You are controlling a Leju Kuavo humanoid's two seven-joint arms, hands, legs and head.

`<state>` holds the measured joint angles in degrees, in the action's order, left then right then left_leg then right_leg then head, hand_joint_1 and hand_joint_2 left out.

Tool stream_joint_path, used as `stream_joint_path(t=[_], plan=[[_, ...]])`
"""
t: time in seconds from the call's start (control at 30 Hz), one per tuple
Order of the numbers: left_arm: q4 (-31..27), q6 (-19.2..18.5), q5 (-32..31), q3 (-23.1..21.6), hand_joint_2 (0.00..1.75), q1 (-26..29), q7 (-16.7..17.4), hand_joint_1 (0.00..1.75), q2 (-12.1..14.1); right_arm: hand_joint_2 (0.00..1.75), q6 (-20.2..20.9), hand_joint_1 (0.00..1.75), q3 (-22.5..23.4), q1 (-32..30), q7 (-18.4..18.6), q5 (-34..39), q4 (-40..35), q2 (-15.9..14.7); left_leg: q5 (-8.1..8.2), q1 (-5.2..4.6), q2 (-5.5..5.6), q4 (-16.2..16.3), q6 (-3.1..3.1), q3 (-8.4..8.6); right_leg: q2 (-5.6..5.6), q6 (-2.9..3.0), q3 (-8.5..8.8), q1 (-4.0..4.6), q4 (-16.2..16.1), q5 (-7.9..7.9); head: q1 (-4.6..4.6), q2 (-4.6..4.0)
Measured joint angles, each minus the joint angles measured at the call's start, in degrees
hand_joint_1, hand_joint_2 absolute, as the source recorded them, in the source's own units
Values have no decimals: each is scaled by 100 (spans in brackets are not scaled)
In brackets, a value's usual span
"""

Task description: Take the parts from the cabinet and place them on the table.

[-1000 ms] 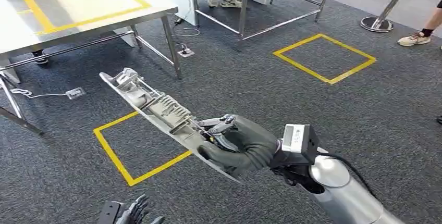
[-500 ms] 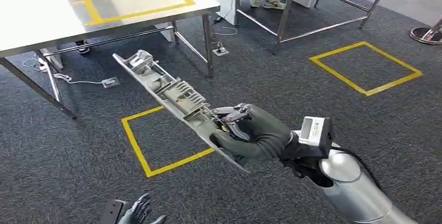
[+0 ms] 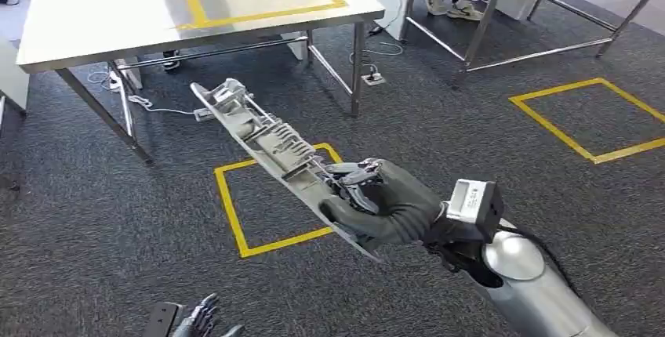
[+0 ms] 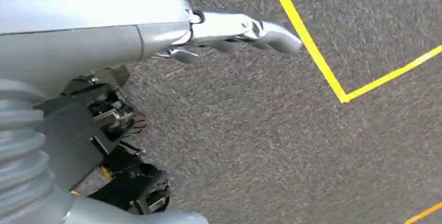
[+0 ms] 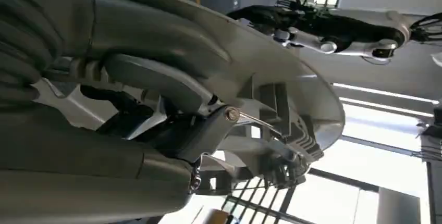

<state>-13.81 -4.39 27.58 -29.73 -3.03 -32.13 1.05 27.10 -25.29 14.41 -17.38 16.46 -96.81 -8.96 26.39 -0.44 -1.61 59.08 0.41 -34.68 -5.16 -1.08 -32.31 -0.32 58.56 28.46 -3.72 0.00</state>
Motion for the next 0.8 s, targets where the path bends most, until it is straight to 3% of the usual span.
stream_joint_path(t=[0.03, 0.07, 0.1, 0.17, 0.2, 0.23, 0.27, 0.3, 0.33, 0.37, 0.4, 0.5, 0.57, 0.6, 0.63, 0.7, 0.73, 0.77, 0.8], plan=[[0, 0, -4, 0, 175, -2, 17, 0, -2, 175, 0, 175, 43, -25, 9, -15, -37, 7, -24, 15, 56, -35, 49, 11, -46, -39, 17, -1, 0, 19, 0, 2], [-9, 0, -11, 0, 175, 1, 35, 0, -13, 175, 0, 175, 78, -47, 24, -22, -61, 7, -44, 55, 93, -57, 83, 27, 92, -90, 13, -33, 63, 78, 0, 0], [-11, 0, -11, 0, 175, -16, 54, 0, -13, 175, 2, 175, 102, -57, 30, -26, -76, 7, -48, 66, 129, -59, 106, 23, 286, -107, -92, -30, 277, 235, 6, 0], [-20, -78, -35, 0, 175, -35, 111, 0, -26, 175, -9, 175, 153, -118, 74, -87, -102, 7, -50, 71, 209, -58, 137, 18, 453, -135, -537, -35, 1211, 695, 13, 0], [-22, -101, -55, 0, 175, -36, 144, 0, -28, 175, -11, 175, 184, -173, 85, -120, -105, 9, -50, 70, 265, -55, 139, 17, 465, -139, -757, -32, 1642, 837, 15, 2], [-20, -107, -76, 0, 175, -33, 170, 0, -35, 175, -11, 175, 216, -218, 90, -133, -109, 13, -50, 70, 322, -48, 139, 17, 468, -138, -870, -32, 1832, 833, 13, 2], [-22, -109, -85, 0, 175, -31, 179, 0, -35, 175, -11, 175, 244, -248, 94, -137, -111, 13, -50, 72, 382, -41, 138, 18, 470, -131, -837, -34, 1722, 692, 13, 0], [-22, -109, -87, 0, 175, -33, 192, 0, -37, 175, -11, 175, 262, -258, 96, -138, -113, 15, -49, 76, 439, -28, 135, 20, 472, -123, -689, -40, 1386, 453, 15, 0], [-28, -109, -87, 0, 175, -36, 194, 0, -42, 175, -11, 175, 275, -260, 101, -138, -118, 17, -45, 79, 503, -15, 124, 23, 500, -114, -434, -51, 846, 164, 13, 0], [-41, -109, -90, 0, 175, -40, 197, 0, -50, 175, -11, 175, 293, -268, 107, -140, -129, 17, -40, 83, 555, 0, 104, 23, 602, -107, -163, -70, 291, -69, 13, 0], [-46, -109, -90, 0, 175, -50, 197, 0, -50, 175, -11, 175, 310, -275, 107, -138, -142, 17, -41, 58, 594, 18, 60, -6, 758, -106, -75, -76, 87, 13, 11, 2], [-50, -109, -94, 0, 175, -41, 201, 0, -50, 175, -11, 175, 347, -280, 105, -142, -159, 37, -79, 72, 688, -13, -53, -40, 656, -10, -107, -35, 72, -44, 11, 0], [-48, -107, -94, 0, 175, -35, 203, 0, -24, 175, -11, 175, 356, -276, 107, -155, -162, 66, -69, 85, 701, -14, -125, -43, 568, 85, -89, -74, 15, -93, 13, 0], [-52, -94, -94, 0, 175, -41, 203, 0, -28, 175, -9, 175, 373, -287, 112, -185, -164, 83, 70, 59, 452, 160, -153, -113, 546, 118, -79, -71, 4, -94, -6, 0], [-57, -81, -94, 0, 175, -65, 214, 0, -28, 175, -17, 175, 400, -295, 92, -261, -164, 83, 284, 66, 314, 489, -175, -266, 515, 140, -85, -65, 5, -93, -13, 2], [-57, -57, -94, 0, 175, -98, 251, 0, -26, 175, -61, 175, 433, -330, 26, -374, -164, 83, 711, 79, 216, 1377, -211, -660, 432, 150, -90, -53, 7, -87, -13, 0], [-57, -35, -94, 0, 175, -98, 264, 0, -26, 175, -90, 175, 455, -350, -16, -426, -162, 83, 804, 82, 207, 1714, -222, -804, 403, 151, -95, -52, 9, -87, -13, 0], [-57, -26, -94, 0, 175, -97, 284, 0, -26, 175, -120, 175, 496, -366, -52, -454, -164, 83, 756, 89, 201, 1748, -228, -809, 385, 150, -93, -52, 11, -86, -13, 2], [-57, -17, -116, 0, 175, -104, 315, 0, -15, 175, -125, 175, 522, -392, -70, -476, -164, 83, 579, 94, 198, 1529, -223, -686, 378, 148, -88, -53, 11, -73, -13, 0]])
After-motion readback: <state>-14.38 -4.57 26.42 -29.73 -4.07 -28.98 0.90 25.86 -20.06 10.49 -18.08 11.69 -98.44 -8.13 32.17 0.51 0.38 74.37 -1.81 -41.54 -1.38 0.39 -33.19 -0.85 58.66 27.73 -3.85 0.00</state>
